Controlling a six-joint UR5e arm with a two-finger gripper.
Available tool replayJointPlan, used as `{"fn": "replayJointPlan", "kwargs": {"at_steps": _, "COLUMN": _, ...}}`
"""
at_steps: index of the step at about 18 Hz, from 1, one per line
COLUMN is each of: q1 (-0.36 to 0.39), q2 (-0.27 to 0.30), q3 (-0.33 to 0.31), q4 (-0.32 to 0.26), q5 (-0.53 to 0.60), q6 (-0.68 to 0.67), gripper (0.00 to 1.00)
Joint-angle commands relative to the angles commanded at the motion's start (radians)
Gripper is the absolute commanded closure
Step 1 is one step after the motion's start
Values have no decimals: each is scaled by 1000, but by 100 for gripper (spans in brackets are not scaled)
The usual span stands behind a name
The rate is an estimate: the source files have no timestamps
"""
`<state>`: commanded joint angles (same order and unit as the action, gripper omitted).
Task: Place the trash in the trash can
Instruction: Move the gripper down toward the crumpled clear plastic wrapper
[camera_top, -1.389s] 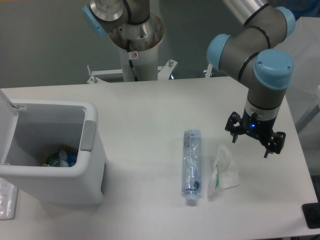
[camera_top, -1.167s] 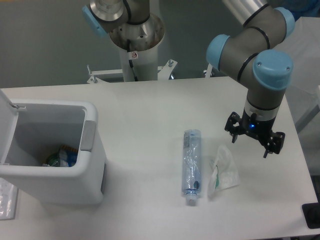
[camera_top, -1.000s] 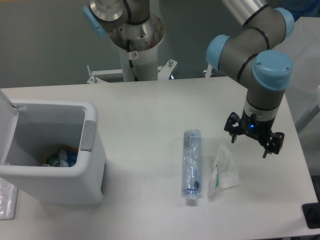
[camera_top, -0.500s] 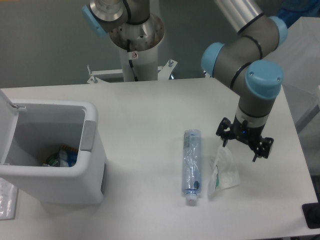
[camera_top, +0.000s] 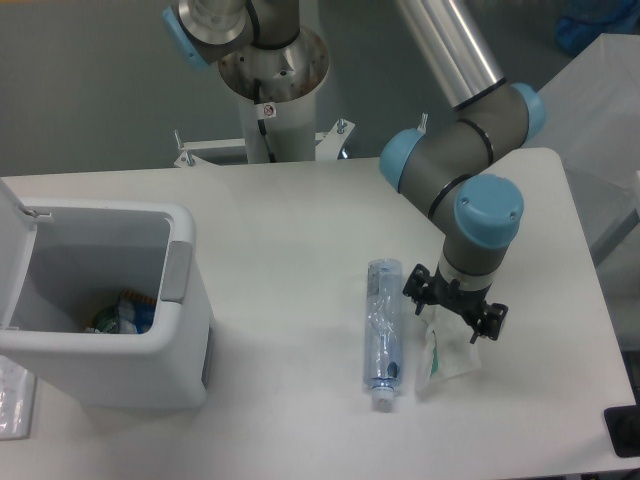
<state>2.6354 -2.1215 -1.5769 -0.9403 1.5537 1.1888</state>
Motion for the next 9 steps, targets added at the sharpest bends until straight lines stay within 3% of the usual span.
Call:
{"fn": "replayJointPlan", "kwargs": {"at_steps": 2, "q1": -6, "q2": 2, "q3": -9, "q4": -2, "q5": 14, "q6": -2, "gripper": 8}}
{"fn": "replayJointPlan", "kwargs": {"at_steps": 6, "q1": -12, "q2": 2, "q3": -8, "q4": -3, "q5": 14, "q6": -26, "gripper": 46}}
{"fn": "replayJointPlan", "kwargs": {"at_steps": 7, "q1": -12, "q2": 2, "q3": -8, "q4": -3, "q5": 12, "q6": -32, "gripper": 57}}
{"fn": "replayJointPlan", "kwargs": {"at_steps": 9, "q1": -12, "q2": 5, "q3": -5, "q4": -6, "q5": 9, "q6": -32, "gripper": 87}}
